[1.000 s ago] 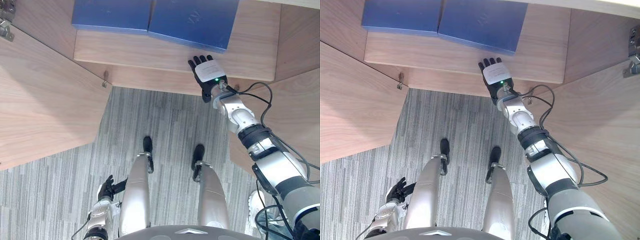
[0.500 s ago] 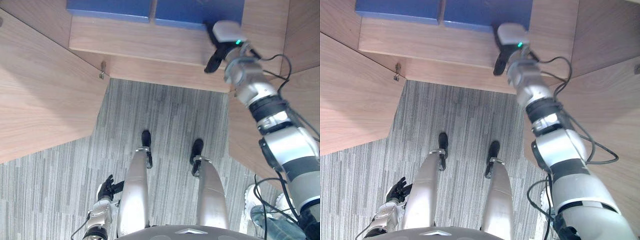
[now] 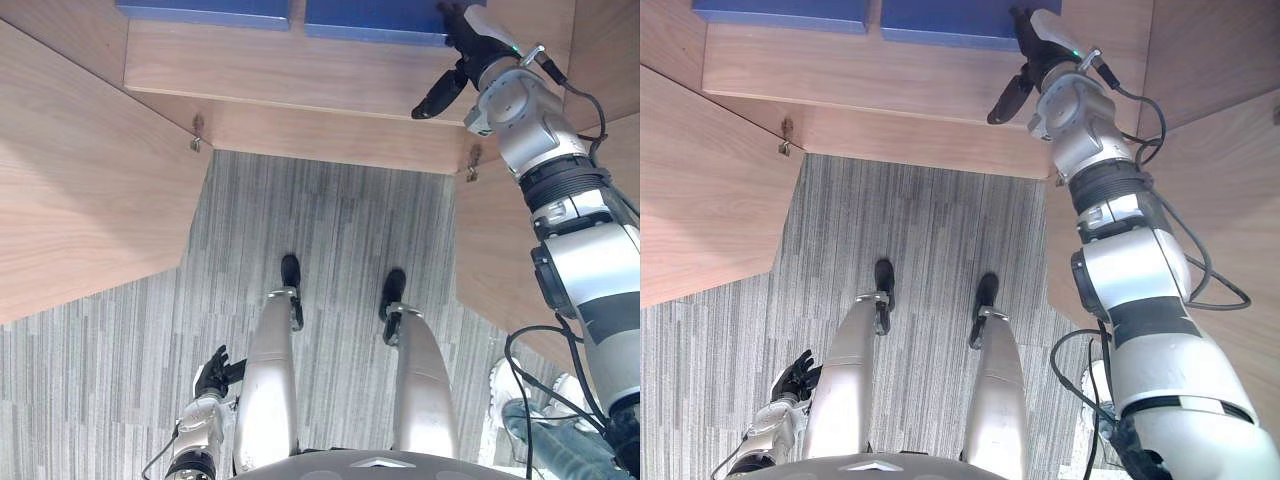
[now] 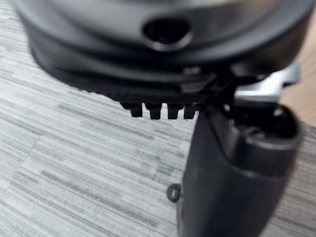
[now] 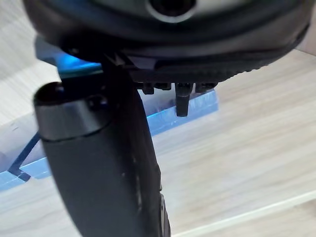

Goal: Walk over to the cabinet, pick up the folder, carry it to the office cabinet, place the folder inside the office cabinet, then close the office cabinet door

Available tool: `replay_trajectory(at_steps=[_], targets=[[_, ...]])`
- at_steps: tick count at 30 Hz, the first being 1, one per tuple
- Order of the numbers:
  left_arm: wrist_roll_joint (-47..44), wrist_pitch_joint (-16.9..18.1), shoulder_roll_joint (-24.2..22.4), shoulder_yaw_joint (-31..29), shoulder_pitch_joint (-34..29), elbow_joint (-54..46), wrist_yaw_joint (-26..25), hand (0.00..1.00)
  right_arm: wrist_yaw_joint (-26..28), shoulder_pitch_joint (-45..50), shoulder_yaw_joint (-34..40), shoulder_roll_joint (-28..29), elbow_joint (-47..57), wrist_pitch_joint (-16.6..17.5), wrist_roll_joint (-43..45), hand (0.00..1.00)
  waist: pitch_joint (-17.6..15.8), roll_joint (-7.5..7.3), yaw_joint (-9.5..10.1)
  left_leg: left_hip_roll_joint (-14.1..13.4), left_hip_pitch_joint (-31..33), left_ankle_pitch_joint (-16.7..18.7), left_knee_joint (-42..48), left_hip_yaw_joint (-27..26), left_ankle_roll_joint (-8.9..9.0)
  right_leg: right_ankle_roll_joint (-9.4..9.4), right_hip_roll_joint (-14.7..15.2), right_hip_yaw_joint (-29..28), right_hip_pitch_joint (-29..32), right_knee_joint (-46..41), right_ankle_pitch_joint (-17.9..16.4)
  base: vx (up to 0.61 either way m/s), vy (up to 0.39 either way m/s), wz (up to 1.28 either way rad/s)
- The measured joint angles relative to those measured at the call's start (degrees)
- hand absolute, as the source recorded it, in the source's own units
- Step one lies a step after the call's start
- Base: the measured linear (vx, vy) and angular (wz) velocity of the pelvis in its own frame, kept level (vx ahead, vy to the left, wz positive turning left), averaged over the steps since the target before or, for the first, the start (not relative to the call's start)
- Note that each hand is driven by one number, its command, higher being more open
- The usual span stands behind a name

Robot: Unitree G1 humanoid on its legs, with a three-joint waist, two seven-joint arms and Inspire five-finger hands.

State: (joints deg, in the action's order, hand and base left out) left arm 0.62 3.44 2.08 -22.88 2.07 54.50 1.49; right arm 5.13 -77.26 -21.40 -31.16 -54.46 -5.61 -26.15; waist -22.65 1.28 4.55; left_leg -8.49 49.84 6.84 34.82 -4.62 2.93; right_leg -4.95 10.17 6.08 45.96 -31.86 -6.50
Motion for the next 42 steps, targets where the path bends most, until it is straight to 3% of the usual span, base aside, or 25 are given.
replay_trajectory(at_steps=[3,5,9,11,18,24,28,33,37,42], targets=[[0.0,-0.2,0.1,-0.2,0.2,0.0,0.0,1.0,-0.3,0.2,0.0,1.4,0.1,0.0,-0.5,1.0,0.0,0.05,-0.06,-0.1,-0.1,0.0,0.0,-0.1,0.04,0.05,-0.3,-0.1,0.0,0.0,0.0,0.03,-0.04,-0.06],[0.4,-1.2,0.1,-0.6,0.4,-0.2,-0.3,1.0,-0.8,1.1,0.8,5.4,0.3,-1.4,-5.1,1.0,0.0,0.06,-0.39,-0.4,-1.3,0.0,-0.1,-0.5,0.08,0.24,-0.5,-0.3,-0.7,0.0,0.1,0.04,-0.067,-0.1],[0.7,-1.2,-0.1,-0.6,0.9,-1.2,-0.9,1.0,-2.2,5.7,7.2,10.2,4.1,-3.3,-7.3,1.0,0.1,0.17,-0.02,-1.2,-2.6,0.1,-0.1,-0.9,0.26,0.44,-1.1,-0.4,-2.3,1.0,0.6,0.0,-0.028,-0.06],[1.7,-1.6,-0.1,-0.6,2.0,-1.1,-2.9,1.0,-8.2,12.0,10.7,12.4,15.0,-5.8,-10.9,1.0,0.1,0.17,0.07,-1.2,-3.6,0.1,-0.4,-1.2,0.25,0.39,-1.2,-0.8,-3.0,1.0,0.7,-0.01,-0.018,-0.05],[2.3,-1.2,-0.6,-0.6,2.2,-2.2,-5.2,1.0,-24.9,14.1,26.0,13.7,29.5,-12.2,-11.9,1.0,0.3,0.5,-0.06,-1.0,-6.3,0.0,-1.3,-2.1,0.11,0.39,-1.0,-1.5,-4.7,0.8,0.6,-0.01,-0.023,-0.05],[4.4,-1.1,-1.4,-0.6,2.2,-1.9,-5.3,1.0,-30.7,17.3,32.7,13.5,32.7,-15.5,-14.1,1.0,1.2,2.0,0.02,-0.8,-6.5,-0.3,-1.9,-1.9,0.2,0.52,-0.4,-1.1,-4.8,0.4,0.5,0.01,-0.017,0.03],[4.5,-1.0,-2.1,-0.5,2.2,-1.7,-5.3,1.0,-31.0,20.3,32.9,13.5,33.3,-16.5,-14.1,1.0,2.0,3.3,0.38,-0.6,-6.6,-0.5,-2.1,-1.5,0.31,0.56,-0.4,-0.7,-4.8,-0.1,0.0,0.02,-0.036,0.06],[4.7,-1.0,-2.4,-0.5,2.2,-1.5,-5.3,1.0,-31.1,23.7,30.6,13.6,36.7,-16.6,-17.3,1.0,2.2,3.44,0.97,-0.6,-7.3,-0.6,-2.2,-1.3,0.45,0.66,-0.3,-0.6,-5.2,-0.8,-0.5,0.01,-0.024,0.03],[6.8,-1.0,-2.5,-0.5,2.2,-1.0,-5.9,1.0,-31.4,31.5,22.4,14.3,37.7,-14.3,-20.8,1.0,2.8,3.23,1.08,-0.6,-10.0,-0.5,-2.7,-1.1,0.65,0.78,-0.3,-0.2,-7.9,-0.8,-1.1,0.03,-0.03,0.02],[6.8,-1.0,-2.4,-0.3,0.8,-0.1,-7.1,1.0,-29.0,45.9,14.7,24.2,29.0,-10.5,-20.7,1.0,5.9,1.74,1.22,-1.1,-17.7,-0.7,-6.3,-1.7,1.3,0.9,-1.1,0.2,-15.2,2.9,-1.2,0.05,-0.031,-0.06]])
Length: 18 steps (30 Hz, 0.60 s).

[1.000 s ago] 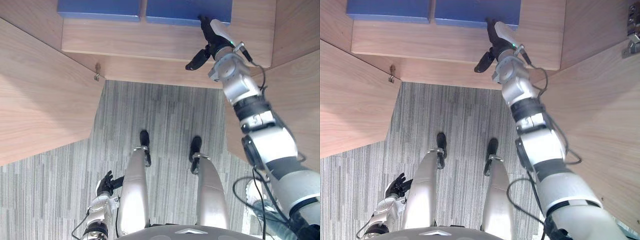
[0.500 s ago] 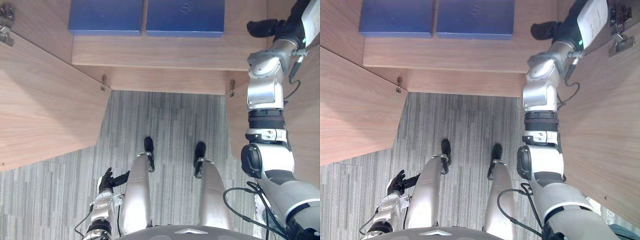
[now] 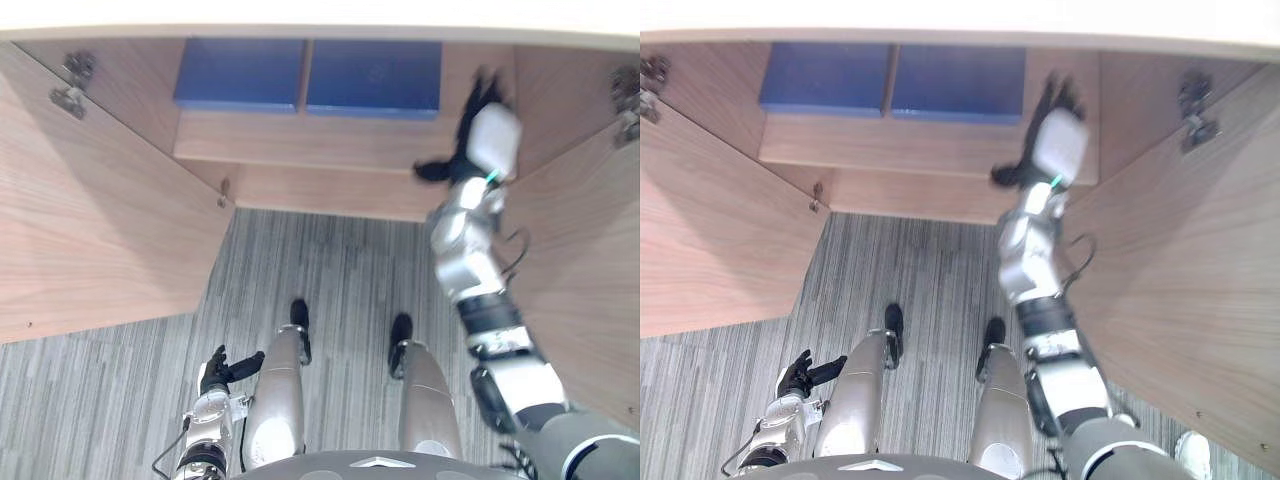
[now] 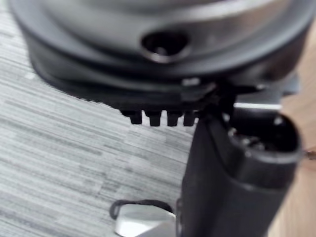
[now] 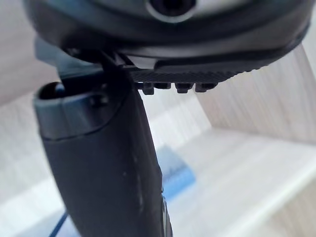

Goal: Walk over to the cabinet, pick up the folder, carry it to the office cabinet, place the folder inside the office cabinet, then close the office cabinet door

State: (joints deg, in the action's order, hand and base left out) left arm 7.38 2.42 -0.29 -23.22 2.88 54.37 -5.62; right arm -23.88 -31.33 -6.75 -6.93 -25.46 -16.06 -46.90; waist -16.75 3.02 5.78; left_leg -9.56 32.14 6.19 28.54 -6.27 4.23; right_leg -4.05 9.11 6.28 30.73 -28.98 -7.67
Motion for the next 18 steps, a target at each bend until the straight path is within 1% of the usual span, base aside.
replay_trajectory(at_steps=[1,3,5,6,7,8,9,10,13,14,17,18], targets=[[0.0,0.0,0.1,0.3,-0.6,0.0,-0.2,1.0,1.0,2.3,-1.1,2.0,-2.7,0.3,0.0,1.0,1.3,-0.42,0.01,-0.1,-1.0,0.0,-0.9,-0.2,0.19,-0.06,-0.2,0.0,-1.0,1.1,0.1,0.07,-0.033,-0.08],[0.0,0.0,0.4,1.7,-0.9,0.2,-0.4,1.0,3.0,7.5,-3.0,5.8,-9.9,1.7,0.1,1.0,2.4,-1.13,-0.11,-0.4,-5.3,-0.3,-3.5,-0.2,0.59,-0.2,-0.7,0.8,-5.9,4.4,0.7,0.1,-0.021,-0.02],[0.0,-0.1,1.3,4.1,-1.4,0.2,-0.4,1.0,4.5,10.1,-3.0,7.5,-13.7,2.1,0.1,1.0,4.1,-1.72,-0.03,-0.5,-7.1,-0.7,-5.3,-0.3,0.72,0.09,-1.0,1.2,-8.0,6.9,1.4,0.07,-0.006,0.01],[0.0,-0.1,2.6,7.6,-2.2,-0.6,-0.5,1.0,5.2,11.5,-3.0,8.0,-15.4,2.6,0.1,1.0,5.1,-2.16,-0.02,-0.4,-7.9,-1.2,-6.4,-0.3,0.92,-0.31,-0.9,1.5,-8.9,8.2,2.0,0.08,0.016,0.07],[-0.2,-0.1,4.1,12.9,-4.4,-4.0,0.2,1.0,5.5,13.3,-2.7,7.9,-16.5,3.5,0.1,1.0,5.6,-2.5,-0.16,-0.1,-9.1,-1.3,-6.9,-0.1,0.95,-0.6,-0.8,2.2,-10.8,9.7,2.4,0.11,0.026,0.16],[-0.3,0.4,5.3,16.8,-7.0,-7.5,1.6,1.0,5.7,15.1,-1.3,7.8,-17.7,4.5,0.2,1.0,6.3,-2.54,-0.68,-0.1,-10.1,-1.2,-7.1,0.3,0.97,-0.88,-0.8,2.8,-12.6,11.0,2.6,0.12,0.029,0.16],[-0.4,0.9,5.7,17.9,-8.2,-8.6,2.5,1.0,6.0,15.9,-0.2,7.8,-18.3,4.8,0.2,1.0,6.7,-2.6,-1.0,-0.1,-10.7,-1.2,-7.4,0.4,0.98,-1.03,-0.7,2.9,-13.4,11.7,2.8,0.12,0.029,0.1],[-0.9,1.6,5.9,18.5,-10.3,-9.8,4.3,1.0,6.0,17.4,2.2,7.8,-20.3,5.3,0.4,1.0,8.4,-2.68,-1.34,0.1,-11.9,-1.2,-8.7,0.1,0.98,-1.23,-0.7,3.0,-15.1,13.9,3.5,0.09,0.027,-0.02],[-1.1,1.6,5.7,18.4,-10.5,-7.9,5.3,1.0,6.0,19.2,5.7,7.6,-24.0,5.8,1.2,1.0,10.3,-2.8,-1.37,0.3,-14.4,-1.6,-11.2,-0.9,0.91,-1.58,-0.9,2.8,-17.9,17.7,5.0,0.1,0.029,-0.1],[-1.0,1.5,5.2,18.4,-10.4,-6.4,5.4,1.0,6.6,20.8,7.5,7.5,-26.2,6.2,2.9,1.0,11.7,-3.08,-1.44,0.6,-16.2,-2.5,-13.6,-1.4,0.96,-1.63,-1.1,2.7,-19.5,20.4,6.1,0.11,0.001,-0.05],[-1.0,1.1,4.5,17.9,-9.7,-3.7,5.0,1.0,7.8,24.0,10.2,7.6,-29.1,7.0,6.2,1.0,13.4,-3.5,-1.63,1.3,-20.2,-4.6,-19.1,-2.2,1.27,-1.69,-1.2,2.7,-22.7,24.5,7.6,0.1,-0.022,-0.04],[-0.9,1.1,4.0,17.9,-9.5,-2.8,4.6,1.0,8.3,25.2,11.8,7.8,-30.5,7.7,9.4,1.0,14.0,-3.62,-1.88,1.4,-21.8,-5.5,-21.4,-2.5,1.39,-1.65,-1.2,2.7,-23.8,25.8,7.9,0.07,-0.016,-0.03]])
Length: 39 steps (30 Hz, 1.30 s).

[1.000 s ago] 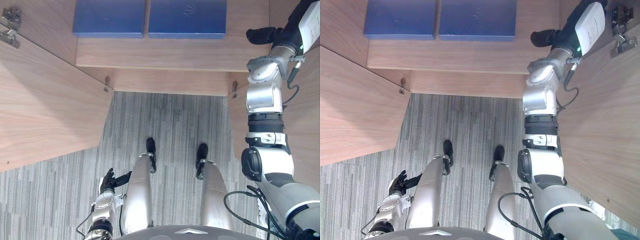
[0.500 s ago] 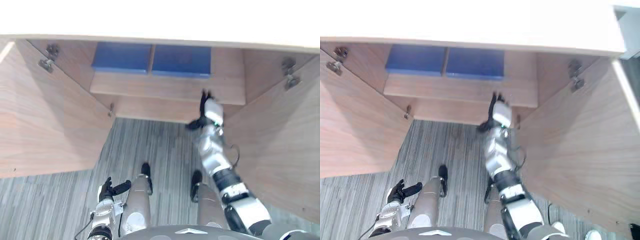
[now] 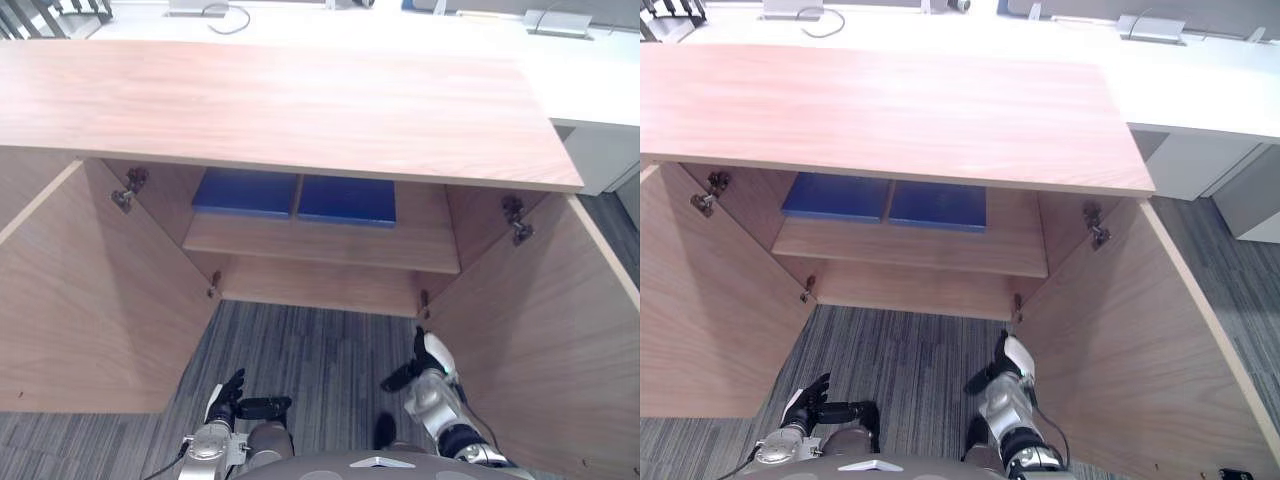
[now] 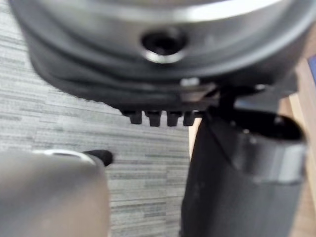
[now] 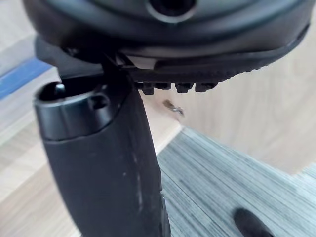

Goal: Walk over to the cabinet, pick up the folder, carry it to the office cabinet, place the folder inside the office cabinet, then close the office cabinet door

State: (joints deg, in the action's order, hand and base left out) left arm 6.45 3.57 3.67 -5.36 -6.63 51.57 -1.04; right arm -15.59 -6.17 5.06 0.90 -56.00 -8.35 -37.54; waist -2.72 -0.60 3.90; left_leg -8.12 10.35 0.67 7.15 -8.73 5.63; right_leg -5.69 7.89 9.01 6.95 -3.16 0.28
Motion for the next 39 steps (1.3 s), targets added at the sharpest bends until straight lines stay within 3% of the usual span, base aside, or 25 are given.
replay_trajectory(at_steps=[9,15,24,27,29,30,32,34,35,39], targets=[[1.2,-0.1,-2.7,-3.0,3.4,7.9,-2.6,1.0,3.2,7.7,18.2,1.8,-5.3,5.1,23.7,1.0,2.4,-1.1,-2.75,1.1,-9.1,-3.6,-10.3,-0.7,0.49,0.13,-0.6,0.0,-5.3,3.4,0.2,0.04,-0.012,-0.03],[1.3,-0.1,-2.5,-4.0,4.0,10.7,-2.6,1.0,6.4,9.3,27.8,2.4,-7.5,7.5,34.9,1.0,3.4,-1.48,-3.64,1.6,-12.5,-3.6,-11.9,-2.0,0.47,0.12,-0.5,-1.6,-7.4,4.3,0.2,0.01,0.01,-0.1],[3.0,0.0,-0.6,0.2,4.2,14.2,-1.8,1.0,8.8,9.2,30.5,2.0,-8.6,8.0,38.5,1.0,2.7,-1.46,-4.75,1.5,-16.9,-1.7,-11.7,-5.2,0.74,0.5,-0.8,-5.1,-9.8,4.6,0.0,-0.02,0.013,-0.22],[2.9,0.0,-0.5,0.2,4.3,14.4,-1.5,1.0,9.2,8.8,30.2,1.6,-9.3,8.1,38.5,1.0,2.4,-1.5,-5.06,1.4,-16.7,0.3,-9.7,-5.6,0.84,0.61,-0.8,-6.0,-9.9,4.5,-0.1,0.0,0.022,-0.14],[2.6,0.0,-0.5,-0.2,4.4,14.3,-1.5,1.0,9.7,8.6,30.2,1.4,-9.5,8.4,38.8,1.0,1.7,-1.13,-4.97,1.4,-14.9,4.5,-3.5,-4.0,1.2,0.64,-0.9,-8.0,-9.5,4.1,-0.4,0.0,0.047,-0.5],[2.5,0.2,-0.4,-1.7,4.4,14.3,-1.6,1.0,10.0,8.6,30.2,1.1,-9.5,8.8,39.1,1.0,1.9,-1.29,-4.23,2.4,-12.4,8.7,2.4,2.1,0.77,0.63,-1.3,-10.0,-8.6,3.9,-0.4,-0.01,0.063,-0.69],[2.2,0.7,-1.4,-5.2,4.4,13.6,-2.0,1.0,10.0,8.6,29.0,0.8,-9.5,8.8,39.3,1.0,1.8,-0.25,-3.63,3.9,-8.6,13.4,9.3,13.9,-0.96,0.48,-2.5,-12.8,-5.9,2.9,-0.2,0.01,0.123,-0.75],[1.1,0.6,-1.6,-9.0,4.6,13.4,-2.4,1.0,9.9,7.9,27.4,0.7,-9.4,9.0,40.9,1.0,0.9,-0.41,-4.01,5.8,-7.0,15.8,13.4,20.4,-1.59,-0.2,-3.1,-15.2,-4.6,2.2,0.2,0.05,0.093,-0.67],[0.6,0.6,-1.7,-9.5,4.5,13.4,-2.6,1.0,9.9,7.6,27.0,0.7,-9.5,9.0,40.9,1.0,0.8,-0.61,-4.0,6.0,-6.8,16.5,13.7,21.0,-1.61,-0.49,-3.1,-16.0,-4.1,2.2,0.4,0.04,0.11,-0.69],[-1.2,0.4,-2.2,-14.0,4.3,13.0,-2.8,1.0,10.0,7.6,23.7,0.8,-9.3,9.1,41.0,1.0,0.0,-1.11,-3.77,6.3,-7.4,19.2,14.9,14.4,-3.47,-1.23,-3.1,-22.2,-1.5,1.0,1.2,0.01,0.173,-0.89]])
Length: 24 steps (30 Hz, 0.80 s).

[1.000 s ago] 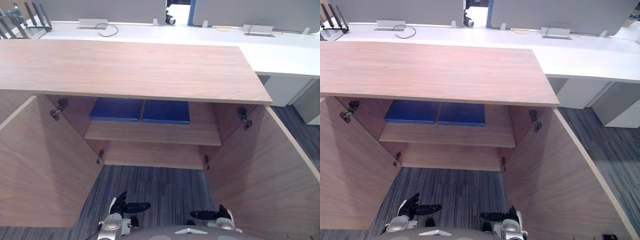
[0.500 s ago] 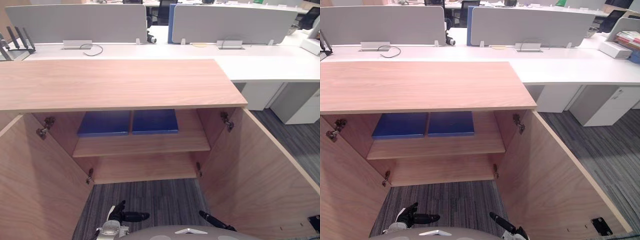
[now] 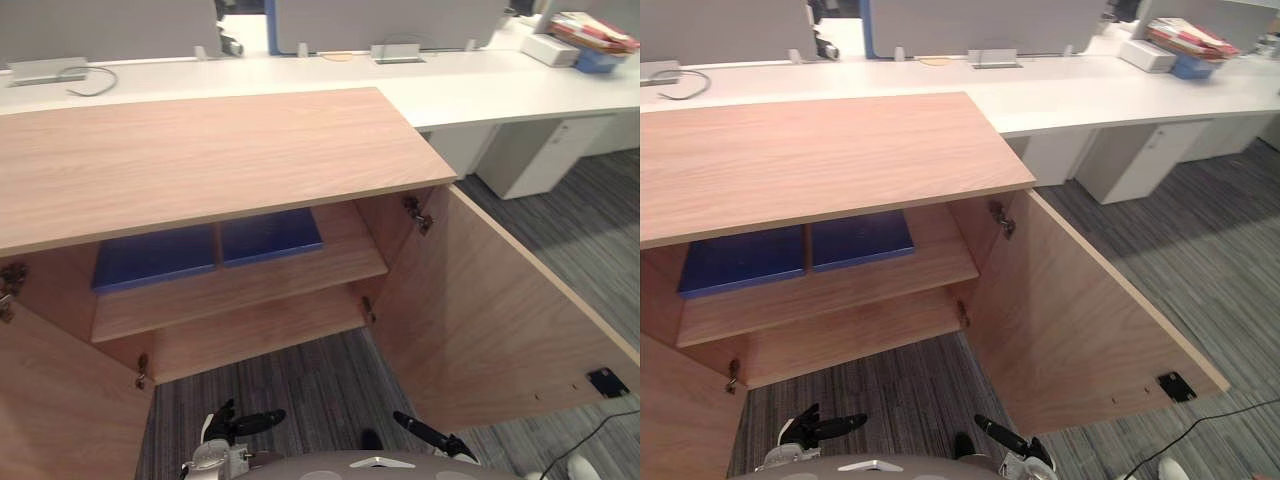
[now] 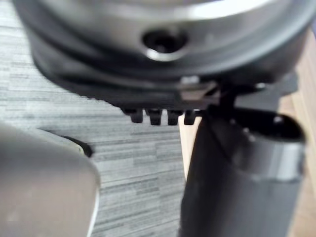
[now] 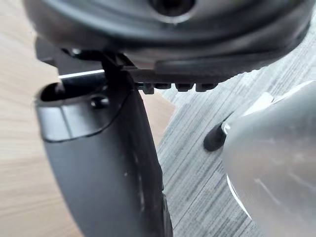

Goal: Walk over to the cabinet, pick up the folder, carry it to the office cabinet, place the folder inside the office cabinet, then close the office cabinet door

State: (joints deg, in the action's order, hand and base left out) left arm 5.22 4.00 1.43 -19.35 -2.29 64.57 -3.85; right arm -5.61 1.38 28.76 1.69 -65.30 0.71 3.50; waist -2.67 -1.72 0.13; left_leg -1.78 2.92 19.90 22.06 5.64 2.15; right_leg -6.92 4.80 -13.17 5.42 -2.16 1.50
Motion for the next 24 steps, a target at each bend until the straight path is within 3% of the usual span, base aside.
replay_trajectory(at_steps=[3,12,14,15,17,18,19,20,22,24], targets=[[-0.1,0.0,-0.2,-0.7,-0.2,0.1,0.3,1.0,0.0,-0.1,-2.6,-0.4,0.5,0.0,0.2,1.0,0.0,0.19,-0.23,0.0,-0.9,0.7,-0.9,-6.2,-0.98,-0.03,-0.1,-4.1,2.5,0.0,1.2,0.02,0.119,-0.96],[-0.1,-0.1,-2.1,-0.9,-0.4,0.1,0.3,1.0,0.1,0.6,-4.7,-2.0,0.4,0.1,1.5,1.0,0.7,2.27,-0.16,0.1,-6.6,0.6,-4.4,-10.5,-1.17,0.1,-0.9,-2.0,1.7,-1.8,1.5,0.05,0.028,-0.28],[-0.3,-0.1,-2.4,-1.2,-0.2,0.1,0.2,1.0,0.1,0.5,-4.7,-2.2,0.8,0.2,1.5,1.0,0.3,2.52,-0.14,0.2,-7.3,0.6,-4.4,-12.4,-1.18,0.08,-1.3,-2.6,2.6,-3.1,1.5,-0.02,0.004,-0.58],[-0.4,0.0,-2.5,-1.8,-0.1,0.2,0.2,1.0,0.1,0.4,-4.8,-2.2,1.0,0.2,1.5,1.0,0.2,2.47,-0.02,0.2,-7.4,0.8,-4.3,-15.8,-1.5,-0.13,-2.2,-3.2,4.7,-4.9,1.8,-0.07,0.009,-0.9],[-0.5,0.1,-2.6,-1.8,-0.3,0.4,0.3,1.0,0.1,0.1,-5.3,-2.4,1.0,0.2,1.5,1.0,0.0,2.74,0.34,-0.4,-7.4,1.1,-4.3,-18.6,-1.96,0.71,-2.9,-1.3,6.3,-5.0,3.5,-0.11,0.002,-1.16],[-0.6,0.2,-2.8,-1.8,-0.1,0.3,0.3,1.0,0.0,0.0,-5.8,-2.7,1.6,0.1,1.5,1.0,-0.7,3.74,1.01,-1.9,-7.1,1.1,-4.5,-23.2,-2.29,3.85,-3.5,5.0,7.7,-3.3,6.8,-0.14,-0.034,-1.29],[-0.6,0.2,-3.0,-1.9,0.1,0.3,0.3,1.0,0.1,-0.2,-5.6,-3.2,2.5,-0.1,1.8,1.0,-1.1,4.17,1.26,-2.4,-7.2,1.1,-4.8,-25.2,-2.51,6.18,-3.0,10.7,8.4,-5.3,5.0,-0.16,-0.061,-1.48],[-0.6,0.1,-3.1,-1.9,0.0,0.2,0.4,1.0,0.0,-0.2,-4.9,-3.3,3.5,-0.3,2.4,1.0,-1.3,4.33,1.12,-2.9,-7.7,1.1,-5.4,-27.9,-2.48,9.15,-0.9,22.7,10.2,-13.2,-0.5,-0.08,-0.064,-1.02],[-0.6,0.1,-3.2,-1.8,0.0,0.3,0.4,1.0,-0.1,0.4,-4.5,-3.3,4.0,-0.2,2.4,1.0,-1.4,4.57,1.13,-3.7,-9.5,1.1,-5.0,-31.8,-2.42,11.45,2.4,33.6,9.9,-21.2,-6.4,0.02,-0.053,-1.0],[-0.3,0.2,-3.3,-2.1,-0.1,0.5,0.9,1.0,-0.2,0.8,-2.6,-2.9,4.3,-0.2,2.0,1.0,-1.3,3.89,1.01,-3.3,-10.4,1.1,-3.5,-32.8,-2.42,11.36,2.6,37.7,8.8,-21.6,-7.0,0.03,-0.101,-0.85]])
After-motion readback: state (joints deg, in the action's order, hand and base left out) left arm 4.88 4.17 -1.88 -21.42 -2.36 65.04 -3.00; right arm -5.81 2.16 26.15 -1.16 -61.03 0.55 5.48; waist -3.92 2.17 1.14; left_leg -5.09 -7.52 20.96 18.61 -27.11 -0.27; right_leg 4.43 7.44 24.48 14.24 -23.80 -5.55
